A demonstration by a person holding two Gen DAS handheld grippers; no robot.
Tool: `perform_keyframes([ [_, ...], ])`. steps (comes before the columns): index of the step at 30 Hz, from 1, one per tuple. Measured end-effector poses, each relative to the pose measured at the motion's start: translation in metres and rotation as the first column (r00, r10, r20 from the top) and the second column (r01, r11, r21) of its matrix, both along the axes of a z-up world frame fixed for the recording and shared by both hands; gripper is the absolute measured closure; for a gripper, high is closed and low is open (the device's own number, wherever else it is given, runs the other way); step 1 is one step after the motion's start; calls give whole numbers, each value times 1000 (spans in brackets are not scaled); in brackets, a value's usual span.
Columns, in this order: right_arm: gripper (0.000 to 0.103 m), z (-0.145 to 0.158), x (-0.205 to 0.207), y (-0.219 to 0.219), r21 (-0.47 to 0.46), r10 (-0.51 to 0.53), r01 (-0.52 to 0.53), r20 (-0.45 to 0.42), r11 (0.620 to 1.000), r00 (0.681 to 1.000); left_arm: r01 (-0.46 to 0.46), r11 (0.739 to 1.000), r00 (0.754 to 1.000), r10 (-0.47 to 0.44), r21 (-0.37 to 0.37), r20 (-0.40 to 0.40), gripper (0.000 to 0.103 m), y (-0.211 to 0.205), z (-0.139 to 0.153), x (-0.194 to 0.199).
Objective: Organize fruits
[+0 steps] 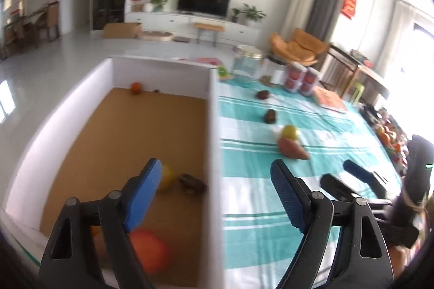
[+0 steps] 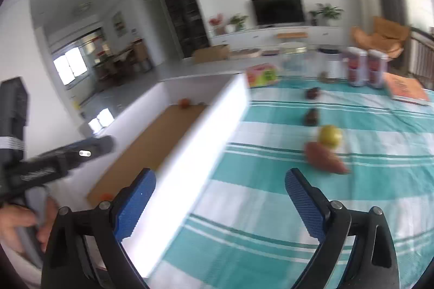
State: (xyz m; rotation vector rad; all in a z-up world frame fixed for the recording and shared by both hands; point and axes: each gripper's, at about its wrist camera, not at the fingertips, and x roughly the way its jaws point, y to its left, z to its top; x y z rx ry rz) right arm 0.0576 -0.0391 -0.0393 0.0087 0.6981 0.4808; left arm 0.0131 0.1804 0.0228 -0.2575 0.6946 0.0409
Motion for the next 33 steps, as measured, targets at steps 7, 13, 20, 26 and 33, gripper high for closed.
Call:
perform_keyframes([
  [7, 6, -93, 58, -149, -222, -454, 409, -217, 885, 864, 315, 948, 943, -318, -47, -94, 15, -119, -61, 56],
  [13, 6, -102, 85, -183, -211, -532, 491, -240, 845, 812, 349, 935, 929, -337, 61, -152, 15, -156, -121, 101],
  [20, 0, -115, 103, -174, -273, -508, 451, -195, 849, 839, 356, 931, 920, -333, 87, -205, 15, -153, -148, 106],
  [26, 0, -115, 103, -173, -275, -509, 451, -196, 849, 838, 328, 944, 930, -315, 41, -191, 15, -144, -150, 109],
  [33, 0, -115, 103, -173, -275, -509, 451, -196, 849, 838, 330, 942, 931, -314, 60, -187, 14, -148, -152, 110],
])
